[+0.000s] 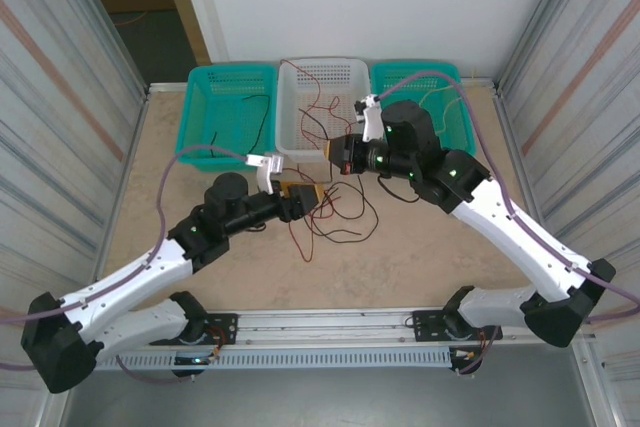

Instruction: Untangle the cables

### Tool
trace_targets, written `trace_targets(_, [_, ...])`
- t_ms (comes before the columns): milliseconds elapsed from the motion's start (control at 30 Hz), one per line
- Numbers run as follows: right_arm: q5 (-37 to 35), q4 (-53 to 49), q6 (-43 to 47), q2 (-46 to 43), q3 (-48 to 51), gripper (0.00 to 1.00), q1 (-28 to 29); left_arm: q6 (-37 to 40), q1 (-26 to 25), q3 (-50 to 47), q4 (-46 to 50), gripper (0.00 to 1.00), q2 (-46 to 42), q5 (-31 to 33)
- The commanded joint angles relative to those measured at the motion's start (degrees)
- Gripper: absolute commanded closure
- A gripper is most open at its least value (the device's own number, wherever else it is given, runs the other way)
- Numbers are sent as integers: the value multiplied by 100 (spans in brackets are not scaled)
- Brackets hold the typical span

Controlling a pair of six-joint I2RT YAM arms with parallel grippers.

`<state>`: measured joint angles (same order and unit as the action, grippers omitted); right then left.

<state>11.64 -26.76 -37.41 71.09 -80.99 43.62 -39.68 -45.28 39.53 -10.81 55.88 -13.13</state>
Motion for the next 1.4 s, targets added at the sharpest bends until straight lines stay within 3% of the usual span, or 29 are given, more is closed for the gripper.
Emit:
trace_targets(0, [34,466,-300,-284,-349,100,-72,534,-53,338,-532,29,177,-125])
trace_targets(200, [346,653,-595,-406,-318,100,-318,1240,-131,844,34,30,80,86])
trace_targets(300, [444,733,-697,-477,-177,100,-404,2099,-522,885,154,21,-449,802])
trace_targets(400, [531,747,-732,-452,-128,100,-444,2797,-596,1128,594,18,-639,948])
trace_targets(567, [852,930,-897,-327,-162,100,-463,3715,-596,1548,1100,18,-304,707])
trace_targets(833, [1226,1149,-1134,-231,-245,100,-462,4178,-579,1823,720,19,273,665])
trace_targets(900, [1244,1219,-1172,-250,-201,100,-462,4190,-579,1918,709,23,408,561])
trace_targets(1367, [1193,1678,-1287,-407,165,100,-457,3267,-579,1769,269,88,554,842])
